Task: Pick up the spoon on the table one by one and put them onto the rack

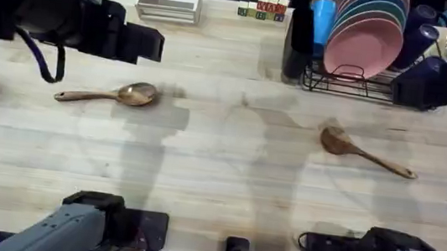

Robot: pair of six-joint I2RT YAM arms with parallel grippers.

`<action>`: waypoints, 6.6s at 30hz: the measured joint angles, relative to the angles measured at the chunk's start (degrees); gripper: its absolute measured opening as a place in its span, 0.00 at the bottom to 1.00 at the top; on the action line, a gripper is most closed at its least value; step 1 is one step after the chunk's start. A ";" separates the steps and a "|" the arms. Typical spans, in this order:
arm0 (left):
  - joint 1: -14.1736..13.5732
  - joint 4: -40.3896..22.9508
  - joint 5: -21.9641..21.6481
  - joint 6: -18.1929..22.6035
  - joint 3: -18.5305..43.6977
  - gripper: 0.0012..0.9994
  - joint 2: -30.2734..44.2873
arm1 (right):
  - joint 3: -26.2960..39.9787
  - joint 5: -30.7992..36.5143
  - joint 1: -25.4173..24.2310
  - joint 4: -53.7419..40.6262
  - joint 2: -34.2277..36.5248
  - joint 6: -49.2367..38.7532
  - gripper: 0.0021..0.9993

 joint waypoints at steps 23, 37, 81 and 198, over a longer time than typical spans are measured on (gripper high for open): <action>0.00 0.00 0.00 -0.02 0.00 0.99 0.00 | 0.00 10.66 -0.58 -2.82 0.02 -2.07 0.99; 0.00 0.00 0.00 -0.01 0.00 0.99 0.00 | 0.04 6.33 -6.33 -9.94 4.33 -23.66 0.99; 0.01 -0.31 -0.01 -0.02 0.00 0.99 0.00 | -14.39 4.70 -7.87 -0.51 17.68 -38.98 0.99; 0.00 -1.66 -0.02 -0.02 0.00 0.99 0.00 | -0.96 -17.09 18.08 60.91 40.34 -14.68 0.03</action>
